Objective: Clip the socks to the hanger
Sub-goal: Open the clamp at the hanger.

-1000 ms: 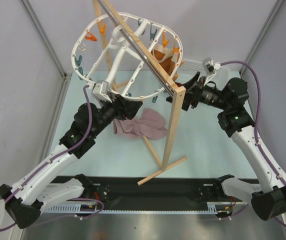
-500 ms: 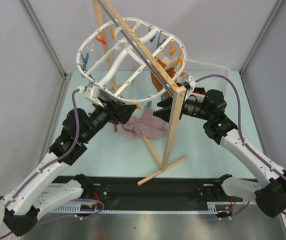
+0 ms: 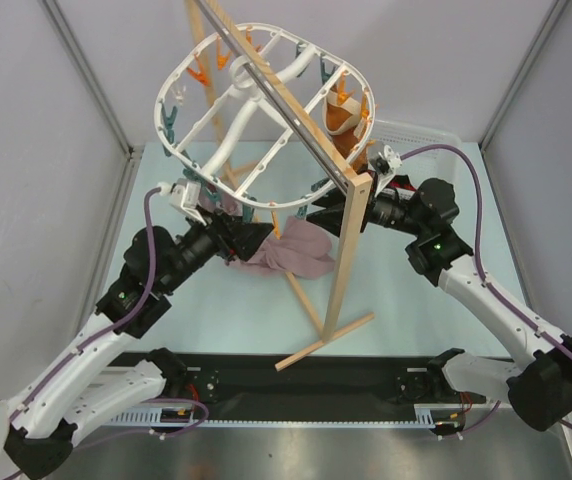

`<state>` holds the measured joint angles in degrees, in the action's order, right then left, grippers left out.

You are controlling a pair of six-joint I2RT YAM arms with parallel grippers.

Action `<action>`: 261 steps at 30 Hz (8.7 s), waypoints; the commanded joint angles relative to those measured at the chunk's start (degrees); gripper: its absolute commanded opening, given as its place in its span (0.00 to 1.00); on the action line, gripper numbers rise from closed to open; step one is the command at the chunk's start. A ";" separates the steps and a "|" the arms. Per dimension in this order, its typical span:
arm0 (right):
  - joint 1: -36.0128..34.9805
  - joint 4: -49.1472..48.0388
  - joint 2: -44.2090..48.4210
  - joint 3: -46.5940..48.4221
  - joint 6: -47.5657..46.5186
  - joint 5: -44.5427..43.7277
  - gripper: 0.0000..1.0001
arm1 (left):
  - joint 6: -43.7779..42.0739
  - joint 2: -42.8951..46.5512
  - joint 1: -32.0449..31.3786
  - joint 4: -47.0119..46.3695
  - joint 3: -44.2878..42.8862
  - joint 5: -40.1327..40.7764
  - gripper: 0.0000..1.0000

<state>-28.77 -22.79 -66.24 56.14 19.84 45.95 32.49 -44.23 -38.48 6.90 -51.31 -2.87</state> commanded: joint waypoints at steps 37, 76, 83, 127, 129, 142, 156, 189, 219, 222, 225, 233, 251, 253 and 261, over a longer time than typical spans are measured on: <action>0.39 0.28 4.54 -0.15 0.82 3.35 0.37 | -1.54 -6.30 -13.55 -19.99 -3.62 -9.61 0.70; 3.90 0.02 7.70 -1.12 5.74 6.07 0.13 | 4.42 -15.88 -13.46 -35.63 -1.34 -10.48 0.77; 3.46 5.03 5.51 1.69 4.77 8.27 0.08 | 5.92 -15.98 -13.55 -45.12 4.01 -9.44 0.77; -3.13 11.53 -0.74 9.69 0.03 8.36 0.13 | 1.44 -14.40 -1.25 -64.56 11.84 -20.60 0.79; -3.13 11.45 -0.91 9.60 0.03 8.54 0.14 | 1.70 -13.78 -1.34 -61.93 11.59 -18.67 0.83; -3.13 10.66 -0.91 9.87 0.82 9.15 0.14 | 6.97 -23.09 -2.65 -66.93 6.84 -20.24 0.86; -3.22 8.72 -1.18 9.69 2.49 9.51 0.13 | 15.85 -21.25 -4.59 -55.87 4.56 -11.98 0.77; -2.43 10.13 -1.00 10.48 1.96 13.28 0.13 | 4.60 -18.26 -11.44 -53.13 6.22 -1.61 0.77; -2.43 10.13 -1.35 10.83 2.22 14.69 0.13 | 12.68 -22.22 -9.51 -64.81 6.22 -1.34 0.75; -2.34 10.04 -1.18 10.83 2.23 14.87 0.13 | 12.77 -22.66 -9.60 -64.82 6.22 -1.96 0.74; -2.34 10.13 -1.26 10.75 2.23 14.95 0.13 | 12.60 -22.31 -9.51 -65.60 6.75 -2.05 0.71; -2.25 10.31 -1.26 10.74 2.05 14.87 0.13 | 13.65 -23.18 -9.51 -67.45 6.22 -5.91 0.73; -2.08 9.78 -1.35 10.75 3.02 15.04 0.13 | 13.83 -25.21 -9.51 -75.10 6.22 -9.52 0.57; -2.07 9.78 -1.18 10.66 2.93 15.04 0.13 | 13.57 -24.94 -9.51 -75.10 6.48 -9.52 0.55; -2.07 10.04 -1.00 10.75 3.19 14.34 0.14 | 13.21 -24.50 -9.60 -72.12 5.61 -7.77 0.01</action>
<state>-30.46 -13.52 -67.90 65.25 22.57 57.93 44.01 -69.30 -47.86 -65.49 -42.59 -10.28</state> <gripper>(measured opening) 0.315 0.111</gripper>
